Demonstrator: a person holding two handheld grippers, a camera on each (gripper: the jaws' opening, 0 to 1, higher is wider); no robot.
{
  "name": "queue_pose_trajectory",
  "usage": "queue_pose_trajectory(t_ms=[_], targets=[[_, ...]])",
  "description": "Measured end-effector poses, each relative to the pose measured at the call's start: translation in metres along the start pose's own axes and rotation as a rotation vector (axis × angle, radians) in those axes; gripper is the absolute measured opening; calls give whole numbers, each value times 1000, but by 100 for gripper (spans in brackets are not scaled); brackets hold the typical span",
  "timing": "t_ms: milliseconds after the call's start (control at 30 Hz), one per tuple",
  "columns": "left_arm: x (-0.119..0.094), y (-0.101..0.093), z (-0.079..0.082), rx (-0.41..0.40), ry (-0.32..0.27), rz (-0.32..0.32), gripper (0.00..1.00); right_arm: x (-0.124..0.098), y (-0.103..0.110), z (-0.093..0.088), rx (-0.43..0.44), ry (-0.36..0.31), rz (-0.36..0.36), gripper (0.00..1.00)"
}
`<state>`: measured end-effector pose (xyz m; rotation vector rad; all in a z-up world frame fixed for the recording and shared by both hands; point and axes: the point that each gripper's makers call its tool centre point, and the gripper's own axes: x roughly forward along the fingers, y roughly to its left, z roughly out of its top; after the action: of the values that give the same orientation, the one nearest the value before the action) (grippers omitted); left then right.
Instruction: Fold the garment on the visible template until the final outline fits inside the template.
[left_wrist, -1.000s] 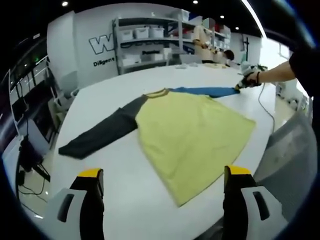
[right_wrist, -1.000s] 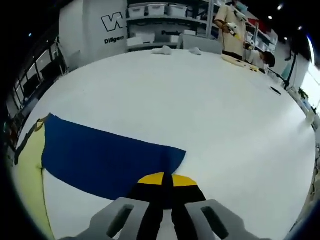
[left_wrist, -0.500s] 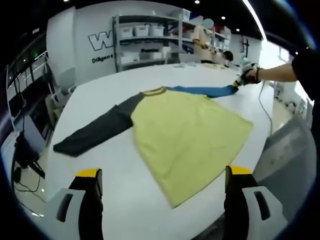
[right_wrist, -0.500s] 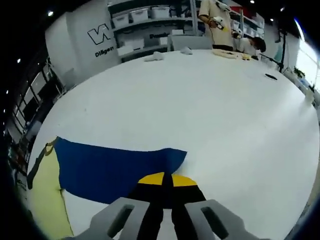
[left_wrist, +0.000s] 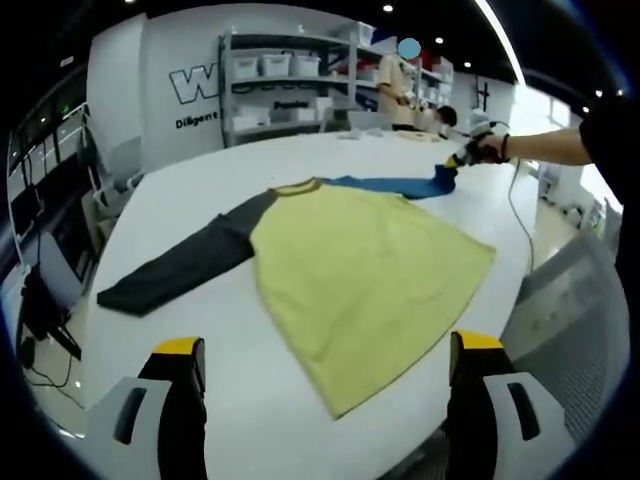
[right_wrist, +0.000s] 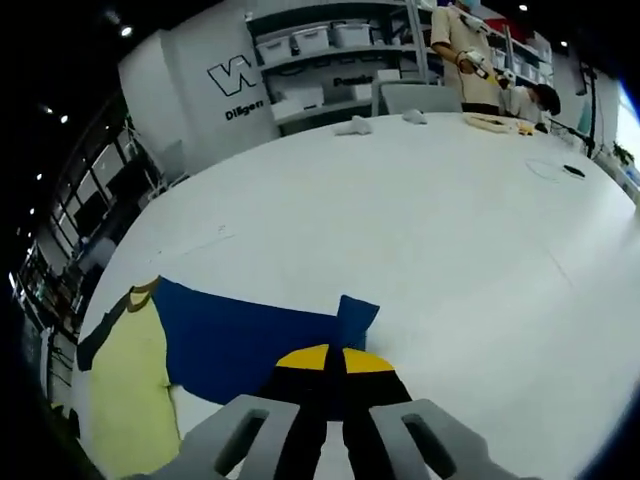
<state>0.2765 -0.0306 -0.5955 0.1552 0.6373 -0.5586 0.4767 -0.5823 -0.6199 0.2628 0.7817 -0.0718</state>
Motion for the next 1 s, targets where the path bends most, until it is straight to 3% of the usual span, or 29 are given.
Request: queue_pose_trajectory(t_ms=[233, 500, 1000], targets=[[1, -4, 1, 1, -3, -12, 98, 13, 25, 10, -10, 1, 66, 0], [-1, -9, 0, 10, -2, -23, 98, 11, 69, 11, -62, -3, 133, 0], [-5, -17, -4, 19, 10, -47, 99, 13, 127, 7, -81, -4, 216, 0]])
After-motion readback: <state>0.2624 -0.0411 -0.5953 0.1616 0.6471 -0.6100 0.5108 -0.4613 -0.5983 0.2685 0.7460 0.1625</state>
